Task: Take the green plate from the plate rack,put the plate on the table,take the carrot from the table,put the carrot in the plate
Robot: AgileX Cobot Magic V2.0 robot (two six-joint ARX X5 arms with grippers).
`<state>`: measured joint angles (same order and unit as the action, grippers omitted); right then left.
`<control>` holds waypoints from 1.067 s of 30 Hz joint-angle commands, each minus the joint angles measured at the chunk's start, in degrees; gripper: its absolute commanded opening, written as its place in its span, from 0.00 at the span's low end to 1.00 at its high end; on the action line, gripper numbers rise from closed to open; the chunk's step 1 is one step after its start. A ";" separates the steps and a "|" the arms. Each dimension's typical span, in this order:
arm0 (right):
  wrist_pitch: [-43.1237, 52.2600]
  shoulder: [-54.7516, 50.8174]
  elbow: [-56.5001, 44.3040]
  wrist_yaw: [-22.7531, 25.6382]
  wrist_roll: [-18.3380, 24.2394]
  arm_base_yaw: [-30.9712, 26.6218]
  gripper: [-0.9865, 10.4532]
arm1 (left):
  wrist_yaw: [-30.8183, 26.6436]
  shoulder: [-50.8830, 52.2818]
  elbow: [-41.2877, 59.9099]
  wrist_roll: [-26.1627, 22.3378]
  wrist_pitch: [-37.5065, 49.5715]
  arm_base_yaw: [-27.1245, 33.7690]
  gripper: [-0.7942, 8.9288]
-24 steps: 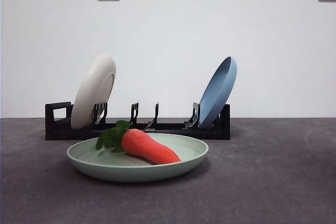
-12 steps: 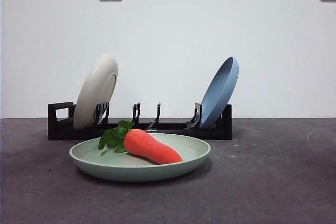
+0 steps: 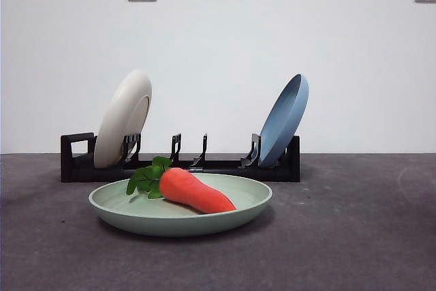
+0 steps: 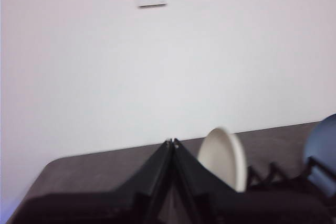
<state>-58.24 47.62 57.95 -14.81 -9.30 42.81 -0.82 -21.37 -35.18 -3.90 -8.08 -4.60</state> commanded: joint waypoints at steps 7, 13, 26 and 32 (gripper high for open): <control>0.28 -0.07 -0.39 0.15 -0.46 0.13 0.09 | -0.92 13.03 20.35 1.42 0.81 5.11 0.08; 0.28 -0.07 -0.39 0.13 -0.46 0.13 0.09 | -0.59 17.31 28.65 2.84 0.98 5.88 0.08; 0.28 -0.07 -0.39 0.13 -0.46 0.13 0.09 | -0.63 19.93 34.97 2.84 -1.14 6.25 0.08; 0.28 -0.07 -0.39 0.13 -0.46 0.13 0.09 | -0.35 19.96 34.97 2.80 -2.29 6.32 0.08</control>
<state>-58.26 47.62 57.95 -14.81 -9.30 42.81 -1.41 -1.63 -0.97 -1.43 -10.68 1.52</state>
